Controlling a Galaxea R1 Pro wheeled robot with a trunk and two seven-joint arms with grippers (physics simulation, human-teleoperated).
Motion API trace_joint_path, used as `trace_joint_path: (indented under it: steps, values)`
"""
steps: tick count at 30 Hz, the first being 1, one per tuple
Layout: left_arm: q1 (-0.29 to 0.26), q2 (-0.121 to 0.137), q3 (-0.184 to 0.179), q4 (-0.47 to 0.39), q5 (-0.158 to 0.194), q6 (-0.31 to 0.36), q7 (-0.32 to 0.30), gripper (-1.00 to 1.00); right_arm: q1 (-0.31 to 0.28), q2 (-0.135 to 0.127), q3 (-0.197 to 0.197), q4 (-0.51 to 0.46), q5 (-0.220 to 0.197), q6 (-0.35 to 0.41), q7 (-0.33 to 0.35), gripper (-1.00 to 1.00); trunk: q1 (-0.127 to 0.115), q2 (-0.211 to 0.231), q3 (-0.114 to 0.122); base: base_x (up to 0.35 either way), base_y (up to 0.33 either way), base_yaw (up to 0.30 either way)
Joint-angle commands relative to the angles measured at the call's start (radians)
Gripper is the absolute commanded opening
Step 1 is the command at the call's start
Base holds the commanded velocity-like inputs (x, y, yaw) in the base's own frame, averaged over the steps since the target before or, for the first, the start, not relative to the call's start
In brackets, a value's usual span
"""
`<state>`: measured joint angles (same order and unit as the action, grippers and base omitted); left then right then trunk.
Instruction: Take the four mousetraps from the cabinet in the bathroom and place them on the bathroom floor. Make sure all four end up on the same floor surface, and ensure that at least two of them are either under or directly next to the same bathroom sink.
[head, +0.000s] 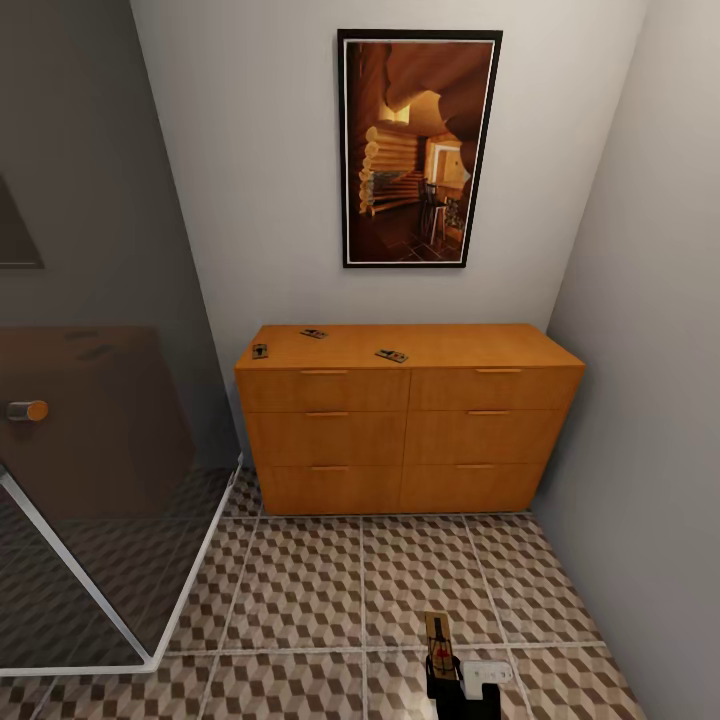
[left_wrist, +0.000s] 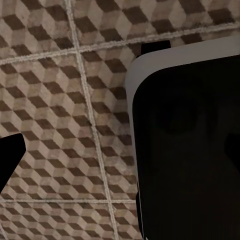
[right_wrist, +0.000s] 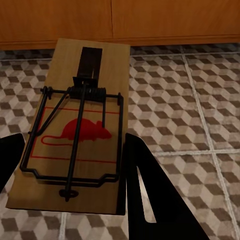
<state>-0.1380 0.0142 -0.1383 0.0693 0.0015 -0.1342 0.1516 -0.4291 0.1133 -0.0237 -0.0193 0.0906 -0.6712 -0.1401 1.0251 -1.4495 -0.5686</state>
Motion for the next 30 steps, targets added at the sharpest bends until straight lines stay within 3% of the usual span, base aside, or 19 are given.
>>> trace_joint_path:
  steps: [1, 30]
  values:
    - [-0.002, 0.000, -0.007, 0.004, 0.000, -0.007, 0.003, 1.00, -0.001, 0.000, -0.002, 0.001, 0.008, -0.002, -0.005, -1.00, 0.000, -0.001, -0.001, 0.000, 0.000, 0.000]
    - [-0.002, 0.000, -0.007, 0.004, 0.000, -0.007, 0.003, 1.00, -0.001, 0.000, -0.002, 0.001, 0.008, -0.002, -0.005, -1.00, 0.000, -0.001, -0.001, 0.000, 0.000, 0.000]
